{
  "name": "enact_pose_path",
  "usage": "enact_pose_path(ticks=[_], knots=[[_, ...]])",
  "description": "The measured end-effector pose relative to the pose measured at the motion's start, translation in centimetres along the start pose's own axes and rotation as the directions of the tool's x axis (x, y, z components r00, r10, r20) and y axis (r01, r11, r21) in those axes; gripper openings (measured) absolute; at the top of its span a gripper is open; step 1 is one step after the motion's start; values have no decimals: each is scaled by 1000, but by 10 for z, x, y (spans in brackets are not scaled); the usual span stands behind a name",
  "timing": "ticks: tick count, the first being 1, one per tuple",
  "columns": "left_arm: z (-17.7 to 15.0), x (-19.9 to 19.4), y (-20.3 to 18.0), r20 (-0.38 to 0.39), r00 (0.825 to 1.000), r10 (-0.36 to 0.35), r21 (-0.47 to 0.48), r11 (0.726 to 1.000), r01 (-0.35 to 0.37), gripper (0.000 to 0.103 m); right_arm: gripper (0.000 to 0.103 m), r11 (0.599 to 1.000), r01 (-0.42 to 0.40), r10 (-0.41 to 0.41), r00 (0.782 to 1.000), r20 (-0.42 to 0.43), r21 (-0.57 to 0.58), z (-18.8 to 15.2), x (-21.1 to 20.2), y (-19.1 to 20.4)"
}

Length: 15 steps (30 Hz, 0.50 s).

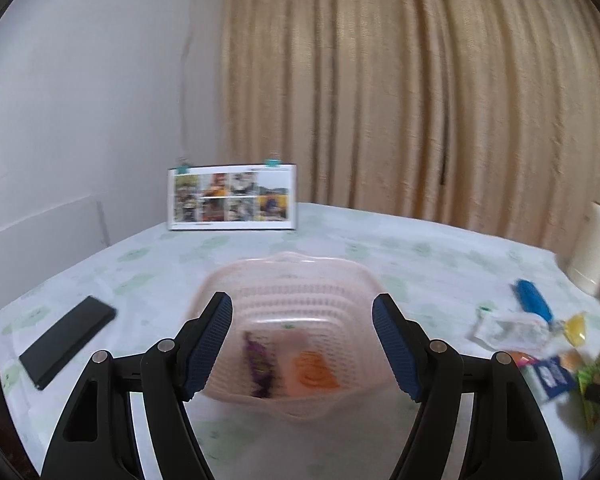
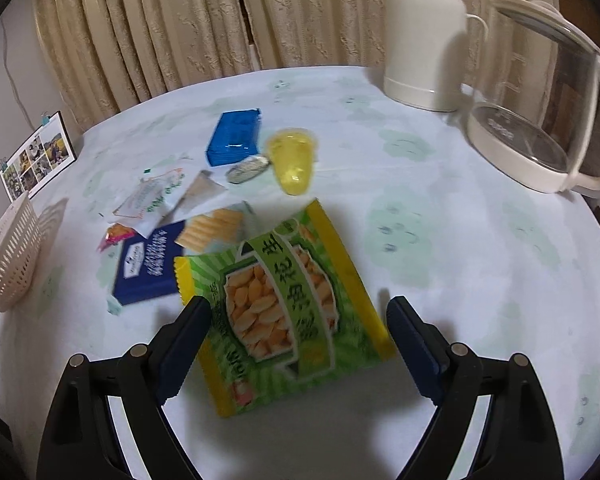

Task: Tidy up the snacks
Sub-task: 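Lower the left tool onto the blue cracker box while the right tool approaches the green peanut bag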

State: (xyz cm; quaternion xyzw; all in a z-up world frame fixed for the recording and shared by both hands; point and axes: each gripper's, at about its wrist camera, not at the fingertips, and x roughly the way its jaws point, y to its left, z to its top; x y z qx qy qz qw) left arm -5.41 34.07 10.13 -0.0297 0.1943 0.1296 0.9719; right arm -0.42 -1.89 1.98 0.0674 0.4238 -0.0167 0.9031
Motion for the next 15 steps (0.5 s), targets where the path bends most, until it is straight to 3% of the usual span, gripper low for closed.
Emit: enact_pose_path(ticks=[4,7,9,12,15], knots=[[0,-4,-34,-27,994,-110,89,990,112,79,88,999,-25,25,1000,-16,40,-6,-7,-19],[-5,-1,-60,-92,975,-200,147,966,212,80,88,996,-57,59,998,-23,73,-10,-11,-28],[-7,3,-76,-148,952,-268,161,943,290,80,88,991,-90,93,995,-29,96,-11,-15,-32],[-11,17,-99,-259,886,-384,142,893,428,80,88,978,-160,167,985,-38,131,-11,-16,-35],[-13,29,-119,-334,833,-442,130,853,505,80,88,972,-191,198,980,-37,139,-11,-16,-34]])
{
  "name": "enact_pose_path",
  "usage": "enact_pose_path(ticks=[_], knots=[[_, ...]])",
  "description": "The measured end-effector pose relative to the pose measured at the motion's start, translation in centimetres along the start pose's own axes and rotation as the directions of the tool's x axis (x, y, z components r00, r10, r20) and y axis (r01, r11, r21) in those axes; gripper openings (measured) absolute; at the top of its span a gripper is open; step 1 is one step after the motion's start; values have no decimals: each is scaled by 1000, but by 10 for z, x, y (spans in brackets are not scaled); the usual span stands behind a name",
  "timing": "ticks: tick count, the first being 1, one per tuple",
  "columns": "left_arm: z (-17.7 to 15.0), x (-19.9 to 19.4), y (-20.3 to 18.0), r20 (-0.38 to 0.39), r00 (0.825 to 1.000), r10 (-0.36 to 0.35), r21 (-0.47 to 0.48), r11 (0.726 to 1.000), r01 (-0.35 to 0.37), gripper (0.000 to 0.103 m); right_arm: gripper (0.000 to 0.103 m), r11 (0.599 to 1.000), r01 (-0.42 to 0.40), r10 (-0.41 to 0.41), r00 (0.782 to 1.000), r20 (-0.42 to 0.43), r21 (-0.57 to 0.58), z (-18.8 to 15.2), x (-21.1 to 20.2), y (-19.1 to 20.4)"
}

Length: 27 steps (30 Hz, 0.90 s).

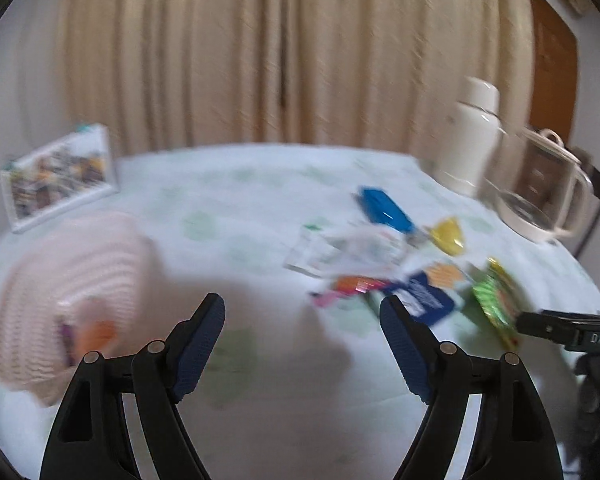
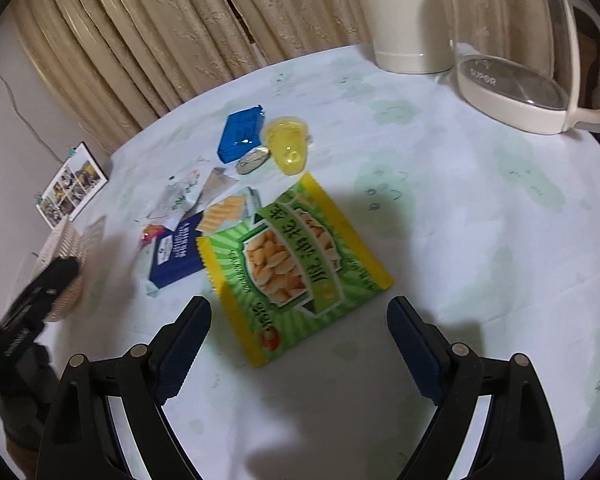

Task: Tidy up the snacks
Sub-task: 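Lower the left tool onto the blue cracker box while the right tool approaches the green peanut bag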

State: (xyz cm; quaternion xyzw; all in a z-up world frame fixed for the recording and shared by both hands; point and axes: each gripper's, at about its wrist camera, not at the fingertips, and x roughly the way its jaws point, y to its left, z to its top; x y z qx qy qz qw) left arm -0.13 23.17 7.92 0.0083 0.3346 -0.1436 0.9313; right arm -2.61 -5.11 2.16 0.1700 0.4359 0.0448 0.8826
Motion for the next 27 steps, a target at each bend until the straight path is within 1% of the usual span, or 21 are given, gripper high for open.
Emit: enact_pose_path(ticks=[2,3,5,7,8,14,16,19,22,24,25,27], knots=[[4,12,-8,-31,999,-37,24,999,38,80,88,1000,-3,3,1000,4,0,-1,1,1],[7,19,-12,-52,996,-71,35,997,73,80,88,1000,-4,4,1000,9,0,-1,1,1],[9,31,-17,-90,988,-123,38,991,126,80,88,1000,-7,7,1000,15,-2,-1,2,2],[11,43,-22,-131,977,-170,42,983,176,80,88,1000,-9,10,1000,19,-2,-2,1,1],[12,49,-26,-147,972,-182,48,980,191,80,88,1000,-12,12,1000,21,-3,-2,1,0],[18,76,-35,-182,964,-192,89,974,211,80,88,1000,-26,26,999,38,-1,-2,1,-2],[20,84,-38,-192,960,-205,96,969,227,80,88,1000,-30,30,999,41,-1,-2,1,-2],[23,88,-43,-184,961,-205,116,967,228,80,88,999,-44,43,998,45,5,-2,1,-4],[25,88,-50,-186,952,-244,126,955,269,80,88,998,-57,57,997,47,13,-2,0,-5],[23,87,-56,-203,937,-283,133,940,313,80,88,998,-68,67,997,47,20,-2,-1,-7],[20,85,-61,-211,930,-301,145,931,334,80,88,997,-71,70,996,47,22,-2,-1,-7],[15,81,-71,-218,925,-310,186,918,352,80,88,997,-71,70,996,49,26,-1,-2,-9]])
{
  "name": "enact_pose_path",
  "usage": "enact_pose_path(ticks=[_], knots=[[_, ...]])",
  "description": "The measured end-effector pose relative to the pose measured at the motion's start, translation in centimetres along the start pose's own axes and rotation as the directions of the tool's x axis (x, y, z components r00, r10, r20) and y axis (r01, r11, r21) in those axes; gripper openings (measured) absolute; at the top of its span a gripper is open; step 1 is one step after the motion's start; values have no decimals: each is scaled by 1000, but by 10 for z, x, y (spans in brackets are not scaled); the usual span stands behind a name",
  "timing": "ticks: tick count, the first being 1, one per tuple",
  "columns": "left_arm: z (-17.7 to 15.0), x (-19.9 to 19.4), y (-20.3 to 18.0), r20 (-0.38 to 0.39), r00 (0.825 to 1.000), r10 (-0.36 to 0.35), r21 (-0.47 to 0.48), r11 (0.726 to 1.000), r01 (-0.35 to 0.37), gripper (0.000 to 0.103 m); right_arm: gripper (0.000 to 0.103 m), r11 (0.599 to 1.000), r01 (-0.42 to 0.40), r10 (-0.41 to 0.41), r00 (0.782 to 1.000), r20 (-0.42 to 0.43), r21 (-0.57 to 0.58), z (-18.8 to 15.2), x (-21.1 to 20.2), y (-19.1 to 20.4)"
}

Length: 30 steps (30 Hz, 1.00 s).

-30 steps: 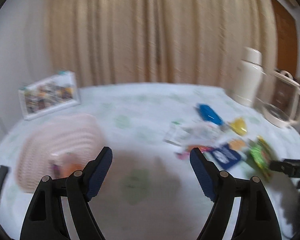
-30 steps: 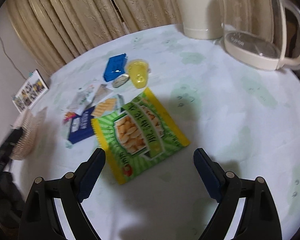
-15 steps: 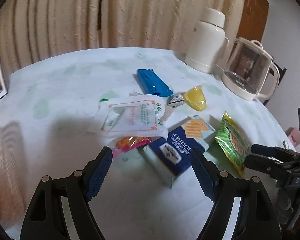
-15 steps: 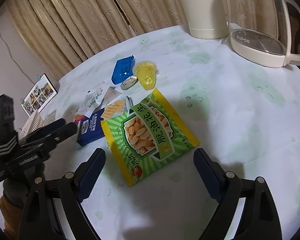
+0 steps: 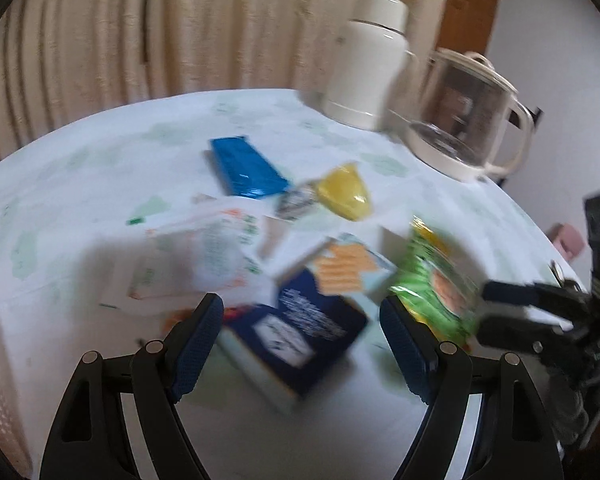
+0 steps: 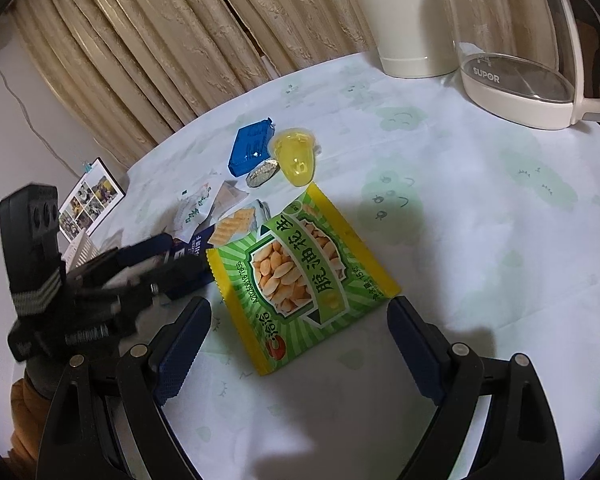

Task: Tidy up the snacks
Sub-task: 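Lower the left tool onto the blue cracker box while the right tool approaches the green peanut bag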

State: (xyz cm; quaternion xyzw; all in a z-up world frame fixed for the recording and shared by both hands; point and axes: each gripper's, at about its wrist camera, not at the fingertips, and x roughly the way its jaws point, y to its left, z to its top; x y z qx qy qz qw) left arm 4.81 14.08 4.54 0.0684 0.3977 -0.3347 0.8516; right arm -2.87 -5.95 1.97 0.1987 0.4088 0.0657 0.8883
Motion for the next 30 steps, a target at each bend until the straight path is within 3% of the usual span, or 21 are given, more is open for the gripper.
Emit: enact_pose_path(ticks=[8,13,18,23,30], knots=[[-9,-2,-30,-31,998,-52,98,994,55,80,88,999,20,-21,1000,17,39,5,-4,-12],[-3,8,-23,-54,995,87,121,989,-80,80,88,999,18,-19,1000,17,33,5,-3,-11],[3,8,-1,-66,996,61,75,996,-56,80,88,999,11,-12,1000,18,37,5,-3,-13],[6,16,-3,-76,991,114,145,984,-102,82,88,1000,11,-11,1000,17,25,4,-3,-11],[4,23,-10,-103,987,125,199,975,-103,87,88,1000,8,-9,1000,18,25,4,-3,-12]])
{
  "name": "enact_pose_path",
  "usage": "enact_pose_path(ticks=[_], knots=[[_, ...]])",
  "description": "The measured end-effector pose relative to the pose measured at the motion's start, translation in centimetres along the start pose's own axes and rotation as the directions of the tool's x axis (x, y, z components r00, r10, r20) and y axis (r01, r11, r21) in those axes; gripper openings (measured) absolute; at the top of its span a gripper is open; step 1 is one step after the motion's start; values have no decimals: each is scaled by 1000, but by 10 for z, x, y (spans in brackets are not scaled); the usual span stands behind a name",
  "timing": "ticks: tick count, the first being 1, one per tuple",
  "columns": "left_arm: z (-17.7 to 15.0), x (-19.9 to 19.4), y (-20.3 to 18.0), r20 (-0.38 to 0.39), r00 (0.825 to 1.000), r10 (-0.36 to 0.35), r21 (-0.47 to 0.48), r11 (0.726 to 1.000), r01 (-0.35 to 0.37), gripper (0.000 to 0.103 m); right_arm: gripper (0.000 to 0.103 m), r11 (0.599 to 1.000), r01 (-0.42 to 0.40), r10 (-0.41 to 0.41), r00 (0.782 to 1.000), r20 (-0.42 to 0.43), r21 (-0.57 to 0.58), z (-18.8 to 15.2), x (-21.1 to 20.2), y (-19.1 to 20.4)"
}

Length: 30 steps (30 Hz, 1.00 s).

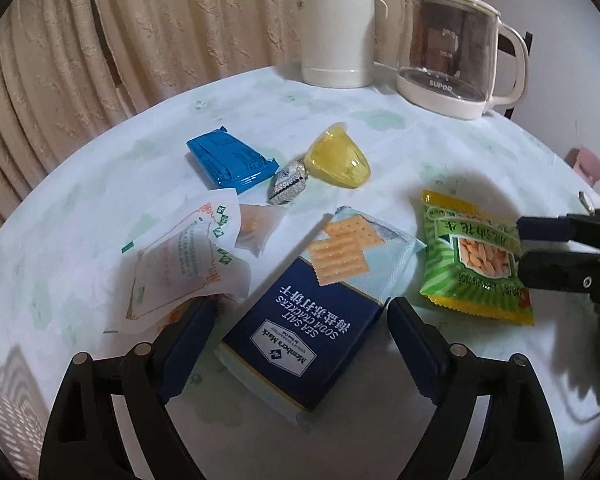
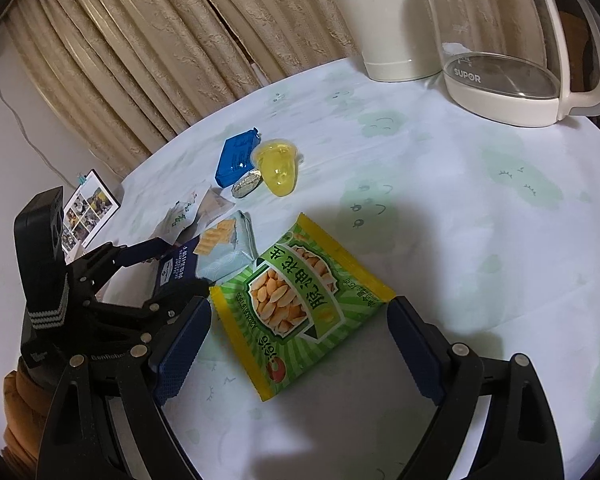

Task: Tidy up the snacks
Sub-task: 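Lower the left tool onto the blue cracker box while the right tool approaches the green peanut bag, then grasp the blue cracker box with the left tool while the right tool grasps the green peanut bag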

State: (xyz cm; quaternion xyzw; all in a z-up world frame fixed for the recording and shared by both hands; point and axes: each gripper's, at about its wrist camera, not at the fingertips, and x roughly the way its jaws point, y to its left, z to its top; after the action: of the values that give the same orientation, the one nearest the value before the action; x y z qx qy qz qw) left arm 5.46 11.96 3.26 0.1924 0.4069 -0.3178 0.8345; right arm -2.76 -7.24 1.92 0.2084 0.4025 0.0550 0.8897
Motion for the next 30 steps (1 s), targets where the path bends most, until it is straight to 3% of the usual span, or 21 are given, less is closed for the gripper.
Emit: enact_pose_path(ticks=[12,16,20,30], knots=[[-17,-18,-30,-12,992,-123,22,992,123,87,88,1000,-3,3,1000,5,11,0,-1,0],[-13,-12,-29,-21,996,-91,-9,996,90,86,88,1000,-1,1,1000,9,16,0,-1,-1],[-5,-1,-13,-16,998,-65,-94,994,63,70,88,1000,-1,1,1000,11,19,0,-1,-1],[6,5,-22,21,998,-67,-117,991,69,51,88,1000,13,-13,1000,16,11,0,-1,-1]])
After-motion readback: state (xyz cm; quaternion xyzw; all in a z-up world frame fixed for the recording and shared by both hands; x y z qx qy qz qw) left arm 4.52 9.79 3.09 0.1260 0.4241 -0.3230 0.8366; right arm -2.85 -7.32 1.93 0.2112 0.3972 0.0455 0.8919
